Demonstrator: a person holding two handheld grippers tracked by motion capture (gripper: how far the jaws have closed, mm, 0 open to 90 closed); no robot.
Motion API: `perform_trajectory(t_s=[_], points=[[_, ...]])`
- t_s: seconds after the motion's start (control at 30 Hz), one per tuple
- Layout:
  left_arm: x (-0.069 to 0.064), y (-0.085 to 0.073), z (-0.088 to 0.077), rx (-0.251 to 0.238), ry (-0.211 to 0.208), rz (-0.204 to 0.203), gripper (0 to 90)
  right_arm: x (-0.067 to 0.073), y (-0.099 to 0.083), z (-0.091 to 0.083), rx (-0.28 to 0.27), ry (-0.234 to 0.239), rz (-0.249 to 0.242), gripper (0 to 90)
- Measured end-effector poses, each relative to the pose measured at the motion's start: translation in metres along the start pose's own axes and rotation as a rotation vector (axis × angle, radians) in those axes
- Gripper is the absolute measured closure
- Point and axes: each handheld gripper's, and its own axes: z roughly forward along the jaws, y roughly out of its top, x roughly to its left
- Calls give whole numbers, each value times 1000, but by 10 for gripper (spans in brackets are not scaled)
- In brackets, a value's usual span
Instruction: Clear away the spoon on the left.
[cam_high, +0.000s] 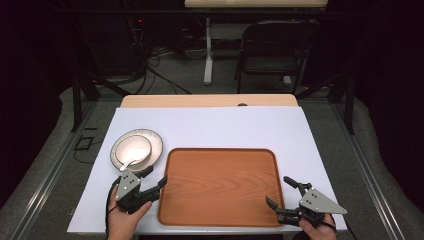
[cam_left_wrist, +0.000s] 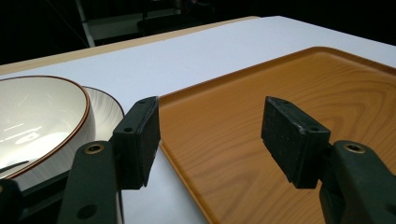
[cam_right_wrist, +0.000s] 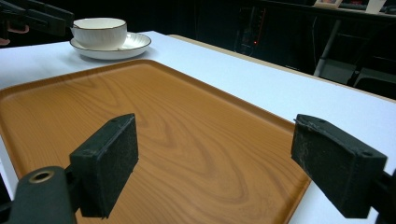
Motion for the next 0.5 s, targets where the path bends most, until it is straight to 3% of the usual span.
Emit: perform_trajectory(t_s=[0.5], points=[[-2,3,-4,7,5,-16,371,1,0,1,6,4,-2,143]])
